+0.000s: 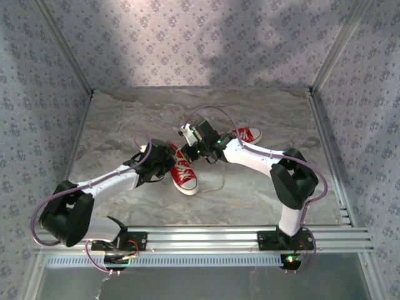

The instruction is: Tie the shoes

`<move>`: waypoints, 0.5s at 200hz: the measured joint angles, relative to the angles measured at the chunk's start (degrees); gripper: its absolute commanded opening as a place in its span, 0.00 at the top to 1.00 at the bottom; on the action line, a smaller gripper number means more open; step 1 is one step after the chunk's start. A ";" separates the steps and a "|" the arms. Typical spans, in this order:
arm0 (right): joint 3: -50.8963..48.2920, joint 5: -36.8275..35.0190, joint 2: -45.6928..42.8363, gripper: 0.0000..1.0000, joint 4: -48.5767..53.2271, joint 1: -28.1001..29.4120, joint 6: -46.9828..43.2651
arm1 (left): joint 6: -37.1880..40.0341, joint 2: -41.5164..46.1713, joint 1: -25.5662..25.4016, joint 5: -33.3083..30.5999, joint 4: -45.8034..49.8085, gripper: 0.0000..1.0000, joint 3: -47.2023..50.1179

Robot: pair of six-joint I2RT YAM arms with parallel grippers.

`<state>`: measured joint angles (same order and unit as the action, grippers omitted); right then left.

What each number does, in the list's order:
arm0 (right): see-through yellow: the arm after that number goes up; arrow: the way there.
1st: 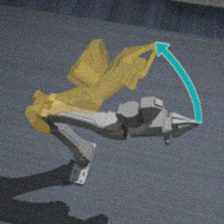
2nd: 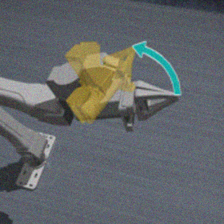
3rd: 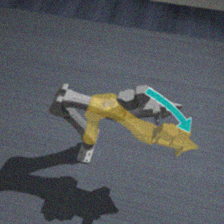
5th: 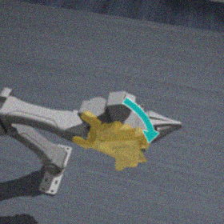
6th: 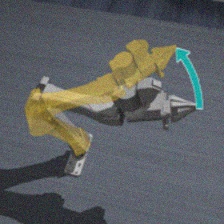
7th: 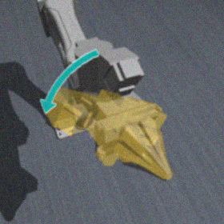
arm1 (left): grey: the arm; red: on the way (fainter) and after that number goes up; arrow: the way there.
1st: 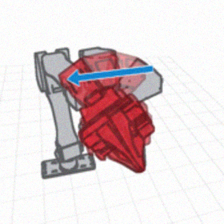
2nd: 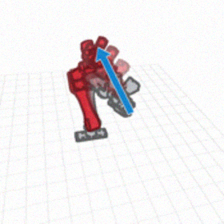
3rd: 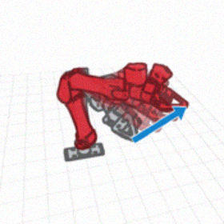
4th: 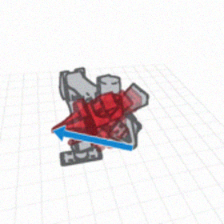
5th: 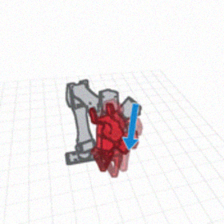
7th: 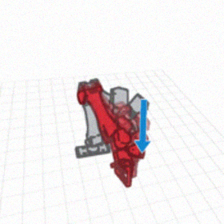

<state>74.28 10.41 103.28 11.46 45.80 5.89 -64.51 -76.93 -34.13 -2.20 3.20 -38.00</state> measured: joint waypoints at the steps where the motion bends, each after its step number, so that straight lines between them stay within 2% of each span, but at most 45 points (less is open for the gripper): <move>1: -0.04 -0.15 0.00 1.00 -0.07 0.00 -0.55 | 0.04 0.02 0.00 0.00 0.00 1.00 0.00; 43: -0.98 -2.05 0.07 1.00 -1.25 -0.02 -9.42 | 2.25 2.32 1.25 1.79 -2.54 1.00 1.14; 100: -0.98 -3.58 1.22 1.00 -1.84 -0.02 -10.80 | 5.42 4.81 4.59 8.94 -10.80 1.00 7.19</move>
<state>73.30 6.83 104.51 9.63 45.78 -4.91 -59.09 -72.12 -29.54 6.74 -7.60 -30.81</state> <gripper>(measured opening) 0.052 0.058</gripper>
